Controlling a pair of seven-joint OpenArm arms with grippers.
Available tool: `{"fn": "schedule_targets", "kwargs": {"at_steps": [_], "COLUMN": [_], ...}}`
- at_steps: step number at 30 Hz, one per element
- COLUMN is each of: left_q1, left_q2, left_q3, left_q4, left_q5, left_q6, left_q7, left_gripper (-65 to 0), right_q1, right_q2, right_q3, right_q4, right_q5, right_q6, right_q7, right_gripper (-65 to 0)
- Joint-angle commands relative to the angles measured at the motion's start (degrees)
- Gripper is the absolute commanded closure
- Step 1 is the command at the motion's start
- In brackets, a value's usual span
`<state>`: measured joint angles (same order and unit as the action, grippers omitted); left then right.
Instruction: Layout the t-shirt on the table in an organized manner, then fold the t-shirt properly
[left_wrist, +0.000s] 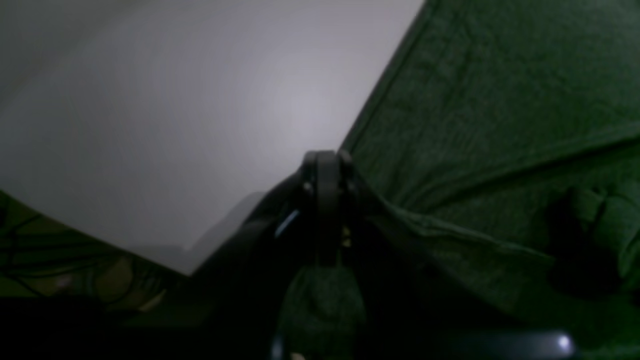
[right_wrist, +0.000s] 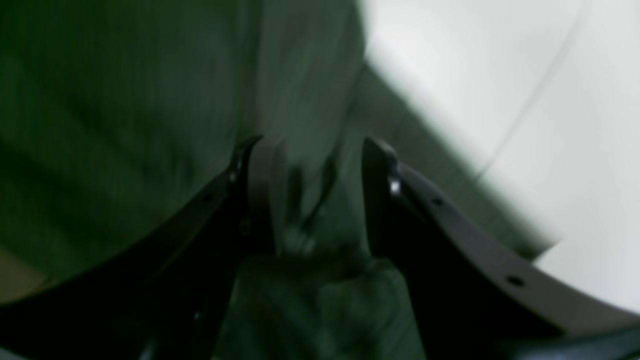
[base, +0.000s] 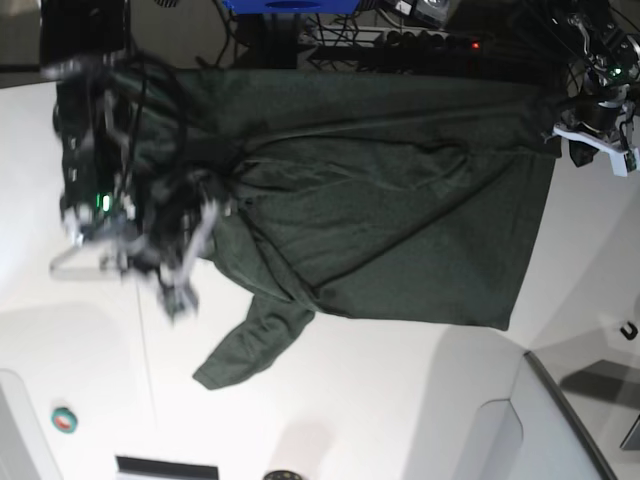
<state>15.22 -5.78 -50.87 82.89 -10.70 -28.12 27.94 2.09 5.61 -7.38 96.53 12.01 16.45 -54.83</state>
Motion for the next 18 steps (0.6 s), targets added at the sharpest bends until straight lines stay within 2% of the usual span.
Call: {"fn": "schedule_targets", "kwargs": {"at_steps": [1,3,5,7,11,12,15,16,18], "left_q1": [0.2,0.4,0.4,0.6,2.3,2.8,3.6,3.9,3.7], "left_q2": [-0.9,-0.9,-0.8,-0.7,-0.9,-0.9,-0.9,-0.9,-0.8], "left_q3": [-0.3,-0.3,-0.4,-0.4,-0.5,-0.5,-1.0,-1.9,-3.6], "left_q4": [1.0,1.3,1.3,1.3,1.4,1.4,2.2,2.5,3.0], "left_q5": [-0.7,-0.7,-0.7,-0.7,-0.7,-0.7,-0.8,-0.8,-0.8], "left_q6": [0.0,0.0,0.0,0.0,0.0,0.0,0.0,0.0,0.0], "left_q7": [-1.3,-1.3,-1.3,-1.3,-1.3,-1.3,-1.3,-1.3,-1.3], "left_gripper": [0.0,0.0,0.0,0.0,0.0,0.0,0.0,0.0,0.0], "right_q1": [4.3,11.1,18.1,24.3,34.4,36.5,39.4,39.5,39.5], "right_q2": [-1.2,-3.7,-6.8,-9.6,-11.6,-11.7,-12.1,-12.2,-12.4], "right_q3": [0.5,1.5,4.2,6.7,7.6,7.7,7.7,7.7,7.7], "right_q4": [-2.2,-11.2,-24.5,-38.8,-65.4,-70.9,-80.6,-80.9,-80.9], "right_q5": [0.3,0.2,0.2,0.2,0.1,0.1,0.0,0.0,0.0], "right_q6": [0.1,0.1,0.1,0.1,-0.4,-2.1,-10.1,-11.4,-11.5], "right_q7": [1.9,2.2,5.0,11.3,27.3,31.5,40.8,42.7,43.2], "right_gripper": [-23.9,-24.0,-24.0,-24.0,-24.2,-24.2,-24.3,-24.3,-24.3]}}
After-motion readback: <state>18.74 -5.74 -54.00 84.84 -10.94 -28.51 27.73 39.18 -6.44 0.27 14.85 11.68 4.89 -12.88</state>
